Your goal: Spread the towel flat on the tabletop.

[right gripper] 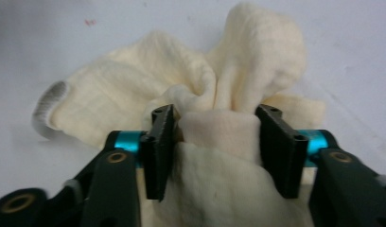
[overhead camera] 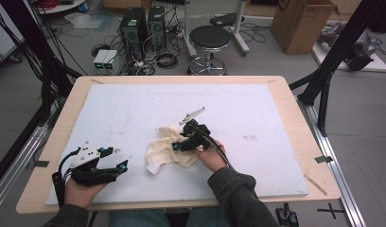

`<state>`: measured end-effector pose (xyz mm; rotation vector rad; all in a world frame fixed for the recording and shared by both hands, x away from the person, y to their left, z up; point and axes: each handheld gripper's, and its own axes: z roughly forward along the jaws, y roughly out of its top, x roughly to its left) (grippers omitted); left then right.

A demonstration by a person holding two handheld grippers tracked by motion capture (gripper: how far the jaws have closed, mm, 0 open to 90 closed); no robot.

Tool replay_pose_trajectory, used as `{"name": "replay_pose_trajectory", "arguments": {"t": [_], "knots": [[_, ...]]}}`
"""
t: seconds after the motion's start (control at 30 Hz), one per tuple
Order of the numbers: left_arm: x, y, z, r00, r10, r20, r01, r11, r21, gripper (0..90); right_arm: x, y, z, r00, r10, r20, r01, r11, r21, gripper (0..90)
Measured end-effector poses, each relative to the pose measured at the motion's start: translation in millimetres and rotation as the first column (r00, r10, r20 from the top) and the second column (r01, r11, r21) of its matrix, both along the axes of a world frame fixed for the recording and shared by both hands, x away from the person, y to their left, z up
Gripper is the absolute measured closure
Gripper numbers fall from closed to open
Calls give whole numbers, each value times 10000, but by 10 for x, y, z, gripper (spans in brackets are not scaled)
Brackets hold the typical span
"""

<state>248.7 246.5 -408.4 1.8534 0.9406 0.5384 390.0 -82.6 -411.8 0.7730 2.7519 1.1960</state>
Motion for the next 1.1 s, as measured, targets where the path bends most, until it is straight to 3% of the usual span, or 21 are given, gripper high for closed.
{"name": "replay_pose_trajectory", "arguments": {"t": [0.03,0.07,0.17,0.23,0.37,0.4,0.43,0.47,0.67,0.7,0.77,0.93,1.1], "knots": [[0,-3,2,10000,-23,22,23,10000,21,261,0,0,0,10000,0,0,0,10000,0,416],[-3,-9,3,10000,-3,51,3,10000,12,268,-25,-63,73,10000,74,20,-75,9993,363,393],[15,-29,7,10000,-65,-46,65,10000,45,292,-71,-177,172,9993,55,373,-85,9967,806,365],[27,-40,6,9999,-105,-91,105,9999,60,296,-86,-225,204,9985,29,546,-76,9962,863,357],[56,-71,26,9998,-211,-20,211,9997,143,309,-191,-461,316,9961,-60,883,-64,9903,1387,341],[60,-75,28,9998,-218,-2,218,9997,103,310,-259,-610,340,9936,-125,1120,-54,9875,1575,340],[67,-77,28,9997,-225,-18,225,9997,105,310,-259,-610,340,9936,-125,1120,-54,9875,1575,340],[74,-83,24,9997,-239,-70,240,9996,112,313,-333,-772,326,9923,-266,1209,63,9863,1647,347],[127,-148,18,9993,-353,-115,354,9993,119,338,-425,-989,160,9925,-498,1116,344,9901,1363,381],[140,-171,16,9997,-224,-92,225,9996,154,327,-433,-1040,72,9924,-637,1053,494,9899,1329,390],[172,-190,17,9999,-123,-56,124,9997,199,322,-421,-1047,36,9929,-582,1036,460,9921,1165,403],[280,-252,-10,9998,-79,-191,82,9999,117,332,-418,-1038,23,9897,-515,1334,376,9938,1051,453],[369,-364,-35,9995,74,-323,-70,9999,117,366,-411,-1035,10,9907,-518,1262,399,9947,951,479]]}}
